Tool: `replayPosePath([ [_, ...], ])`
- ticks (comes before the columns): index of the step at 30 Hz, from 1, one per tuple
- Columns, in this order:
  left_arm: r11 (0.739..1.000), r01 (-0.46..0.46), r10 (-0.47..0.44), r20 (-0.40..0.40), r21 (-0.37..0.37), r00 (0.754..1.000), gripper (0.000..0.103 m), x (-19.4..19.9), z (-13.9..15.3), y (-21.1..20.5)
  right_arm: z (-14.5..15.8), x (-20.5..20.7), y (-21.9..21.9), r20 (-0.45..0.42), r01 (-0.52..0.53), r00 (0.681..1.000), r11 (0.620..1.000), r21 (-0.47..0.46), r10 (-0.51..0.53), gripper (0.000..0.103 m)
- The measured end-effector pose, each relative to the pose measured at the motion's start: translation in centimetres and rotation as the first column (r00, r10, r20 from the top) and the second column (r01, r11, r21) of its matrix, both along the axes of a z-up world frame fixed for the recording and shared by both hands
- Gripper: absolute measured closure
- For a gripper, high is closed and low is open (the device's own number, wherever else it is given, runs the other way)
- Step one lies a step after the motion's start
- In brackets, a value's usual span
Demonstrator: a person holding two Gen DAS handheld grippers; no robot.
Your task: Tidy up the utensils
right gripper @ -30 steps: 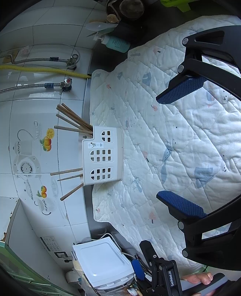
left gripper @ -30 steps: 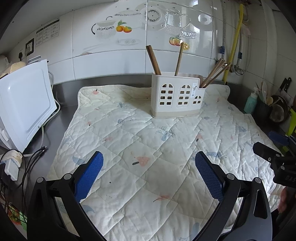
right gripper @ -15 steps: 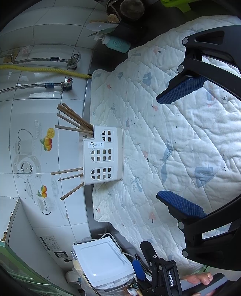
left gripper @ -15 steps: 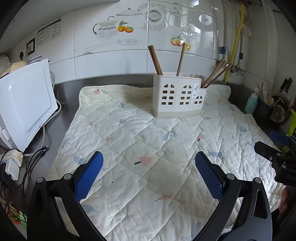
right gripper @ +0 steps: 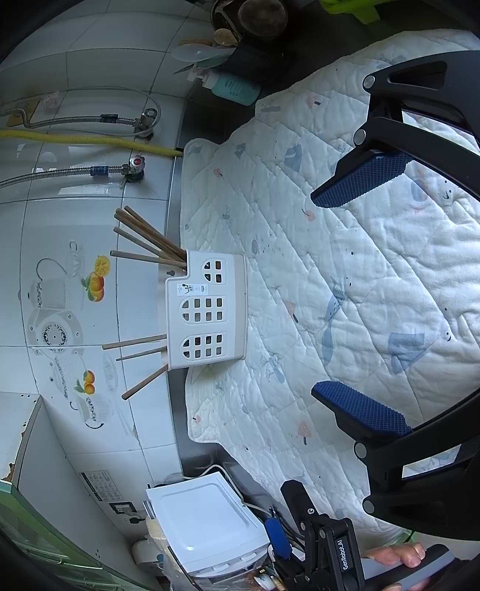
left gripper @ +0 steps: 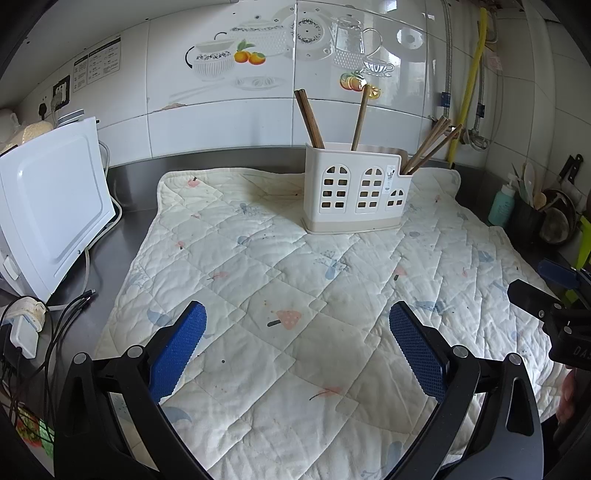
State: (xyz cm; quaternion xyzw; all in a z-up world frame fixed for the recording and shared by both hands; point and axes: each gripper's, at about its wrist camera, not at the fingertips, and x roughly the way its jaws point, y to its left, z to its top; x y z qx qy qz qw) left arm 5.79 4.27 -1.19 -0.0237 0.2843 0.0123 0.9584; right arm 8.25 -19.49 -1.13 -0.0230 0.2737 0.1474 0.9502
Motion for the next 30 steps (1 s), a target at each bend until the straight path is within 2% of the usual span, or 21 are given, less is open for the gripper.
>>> replayPosePath([
  [30,1.0,0.004,-0.004,-0.003,-0.001,1.0,0.005,-0.14,-0.34,-0.3,-0.25,-0.04,-0.19,0.0,0.007,1.0,1.0,-0.001,-0.007,0.011],
])
